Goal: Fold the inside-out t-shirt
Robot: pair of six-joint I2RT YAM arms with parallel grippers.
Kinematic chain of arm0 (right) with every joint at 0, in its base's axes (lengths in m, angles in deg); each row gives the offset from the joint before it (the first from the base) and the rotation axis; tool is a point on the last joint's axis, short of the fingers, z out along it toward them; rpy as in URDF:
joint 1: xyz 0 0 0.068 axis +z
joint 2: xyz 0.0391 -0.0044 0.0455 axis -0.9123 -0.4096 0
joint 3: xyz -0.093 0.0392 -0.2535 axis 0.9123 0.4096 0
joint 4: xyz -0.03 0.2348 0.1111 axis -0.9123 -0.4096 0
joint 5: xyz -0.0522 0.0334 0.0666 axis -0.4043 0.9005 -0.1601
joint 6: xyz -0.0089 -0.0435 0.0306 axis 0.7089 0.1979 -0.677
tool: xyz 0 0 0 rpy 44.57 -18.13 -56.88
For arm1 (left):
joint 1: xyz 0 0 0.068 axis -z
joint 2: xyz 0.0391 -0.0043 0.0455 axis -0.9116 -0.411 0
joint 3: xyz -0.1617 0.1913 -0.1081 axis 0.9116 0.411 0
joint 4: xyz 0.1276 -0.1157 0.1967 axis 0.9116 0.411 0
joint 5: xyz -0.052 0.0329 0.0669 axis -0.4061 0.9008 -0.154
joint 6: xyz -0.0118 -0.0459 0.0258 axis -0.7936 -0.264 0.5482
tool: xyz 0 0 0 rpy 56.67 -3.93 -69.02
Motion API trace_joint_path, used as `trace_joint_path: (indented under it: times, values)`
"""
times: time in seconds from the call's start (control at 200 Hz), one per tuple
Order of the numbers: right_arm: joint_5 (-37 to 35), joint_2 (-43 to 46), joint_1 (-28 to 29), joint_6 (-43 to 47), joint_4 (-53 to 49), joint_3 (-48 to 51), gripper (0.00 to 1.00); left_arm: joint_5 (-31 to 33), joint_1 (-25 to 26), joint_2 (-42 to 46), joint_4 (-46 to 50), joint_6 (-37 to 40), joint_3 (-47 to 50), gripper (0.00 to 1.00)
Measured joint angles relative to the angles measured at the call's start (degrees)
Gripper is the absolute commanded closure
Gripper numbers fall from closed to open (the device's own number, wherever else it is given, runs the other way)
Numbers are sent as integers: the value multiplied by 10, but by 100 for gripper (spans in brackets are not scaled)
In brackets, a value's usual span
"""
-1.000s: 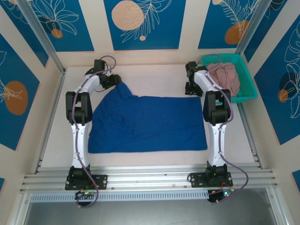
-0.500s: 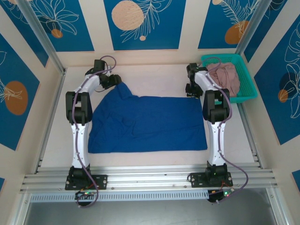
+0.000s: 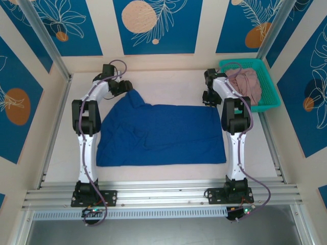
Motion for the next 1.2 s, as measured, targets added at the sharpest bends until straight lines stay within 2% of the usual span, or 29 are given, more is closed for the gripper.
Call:
trace_joint_path:
  times: [0.19, 0.35, 0.915, 1.2]
  values:
    - [0, 0, 0, 1, 1, 0, 83, -7, 0, -53, 23, 0, -79, 43]
    - [0, 0, 0, 4, 1, 0, 83, -15, 0, -95, 54, -6, -149, 51]
    - [0, 0, 0, 9, 5, 0, 85, -32, 11, -139, 73, -14, -214, 93]
    - [0, 1, 0, 19, 19, 2, 87, -27, 12, -140, 81, -10, -241, 98]
